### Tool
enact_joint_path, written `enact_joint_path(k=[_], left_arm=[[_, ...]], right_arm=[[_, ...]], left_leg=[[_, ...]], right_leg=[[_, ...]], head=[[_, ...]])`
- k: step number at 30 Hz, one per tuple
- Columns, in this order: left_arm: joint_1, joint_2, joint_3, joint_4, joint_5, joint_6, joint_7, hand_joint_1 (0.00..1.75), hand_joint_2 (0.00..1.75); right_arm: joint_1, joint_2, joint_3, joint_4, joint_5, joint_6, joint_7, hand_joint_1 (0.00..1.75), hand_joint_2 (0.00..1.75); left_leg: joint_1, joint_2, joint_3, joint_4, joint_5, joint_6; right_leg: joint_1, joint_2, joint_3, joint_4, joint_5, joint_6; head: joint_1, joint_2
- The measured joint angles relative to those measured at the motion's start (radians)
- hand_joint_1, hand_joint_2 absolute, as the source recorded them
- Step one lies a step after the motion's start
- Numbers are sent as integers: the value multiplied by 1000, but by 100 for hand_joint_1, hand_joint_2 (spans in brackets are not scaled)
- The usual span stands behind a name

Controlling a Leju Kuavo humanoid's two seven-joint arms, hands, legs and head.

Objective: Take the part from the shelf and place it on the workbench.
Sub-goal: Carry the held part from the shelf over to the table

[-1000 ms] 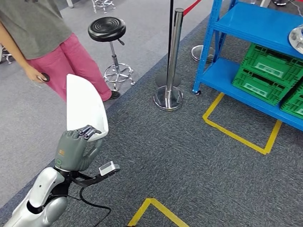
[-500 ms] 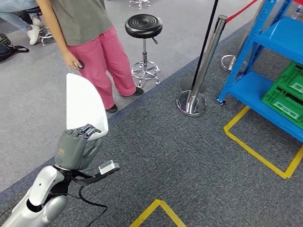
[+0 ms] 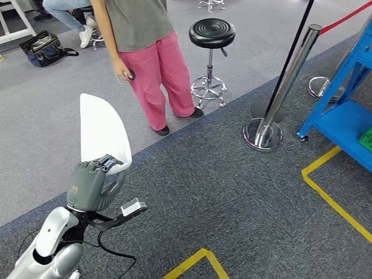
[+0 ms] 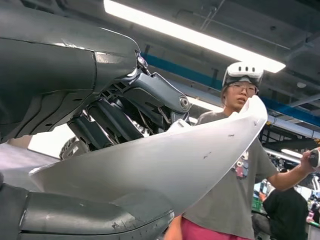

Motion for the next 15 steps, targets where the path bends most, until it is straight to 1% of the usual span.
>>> enact_joint_path(k=[1, 2, 3, 4, 5, 6, 7, 8, 9, 10, 11, 12, 13, 14, 15], left_arm=[[1, 0, 0, 0, 0, 0, 0, 175, 175], [2, 0, 0, 0, 0, 0, 0, 175, 175], [3, 0, 0, 0, 0, 0, 0, 175, 175], [2, 1, 1, 0, 0, 0, 0, 175, 175], [1, 0, 2, 0, 0, 0, 0, 175, 175], [0, 0, 3, 0, 0, 0, 0, 175, 175], [-1, 0, 3, 0, 0, 0, 0, 175, 175], [-1, 0, 4, 0, 0, 0, 0, 175, 175], [0, 0, 5, 0, 0, 0, 0, 175, 175], [1, 0, 6, 0, 0, 0, 0, 175, 175], [0, 0, 7, 0, 0, 1, 0, 175, 175], [-1, -1, 7, 0, 0, 1, 0, 175, 175], [-1, -1, 7, 0, -1, 1, 0, 175, 175], [-1, -2, 7, 0, -1, 1, 0, 175, 175], [0, -3, 7, 0, -1, 1, 0, 175, 175]], right_arm=[[1, 0, 0, 1, 0, 0, 0, 0, 0], [2, 0, 0, 2, 0, 0, 0, 0, 0], [2, 0, 0, 2, -1, 0, 1, 0, 0], [4, 0, 0, 2, -1, 0, 1, 0, 0], [5, 0, 0, 3, -1, 0, 1, 0, 0], [6, 0, 0, 4, -1, 0, 2, 0, 0], [7, 0, 0, 5, -2, 0, 2, 0, 0], [8, 0, 0, 6, -2, 0, 2, 0, 0], [8, 0, 0, 6, -2, 0, 2, 0, 0], [8, 0, 0, 7, -2, 0, 2, 0, 0], [7, 0, 0, 7, -1, 0, 2, 0, 0], [5, 0, 0, 7, -1, 0, 2, 0, 0], [4, 0, 0, 7, 0, 0, 0, 0, 0], [2, 0, 0, 7, 1, 0, -1, 0, 0], [0, 0, 0, 7, 1, 0, -2, 0, 0]], left_leg=[[4, 3, -10, 22, 1, -4], [7, 7, 0, 3, 22, -6], [9, 16, 29, -53, 57, -8], [10, 40, 68, -127, 89, -8], [6, 66, 101, -192, 109, -4], [3, 86, 122, -236, 119, 1], [-1, 97, 129, -256, 117, 9], [-4, 89, 128, -258, 115, 17], [-3, 76, 126, -259, 116, 25], [-2, 63, 126, -260, 117, 32], [0, 51, 127, -262, 119, 39], [2, 41, 128, -264, 120, 46], [3, 30, 128, -264, 121, 50], [2, 18, 128, -264, 120, 53], [1, 5, 128, -264, 120, 55]], right_leg=[[0, -13, 1, 0, -2, 1], [0, -25, 3, 0, -4, 2], [-1, -36, 6, 0, -6, 5], [0, -46, 10, 0, -9, 8], [3, -55, 14, 1, -13, 13], [7, -64, 16, 2, -17, 19], [11, -74, 18, 2, -20, 24], [13, -85, 20, 1, -22, 29], [13, -94, 23, 0, -25, 34], [11, -84, 23, 4, -31, 40], [9, -62, 15, 22, -45, 45], [7, -33, -4, 61, -68, 49], [6, -3, -36, 124, -99, 51], [6, 11, -75, 198, -130, 51], [7, 16, -112, 266, -151, 50]], head=[[0, 0], [0, 0], [0, 0], [0, 0], [-1, 0], [0, 0], [0, 0], [1, 0], [2, 0], [3, 0], [5, 0], [8, 0], [11, 0], [12, 0], [13, 0]])
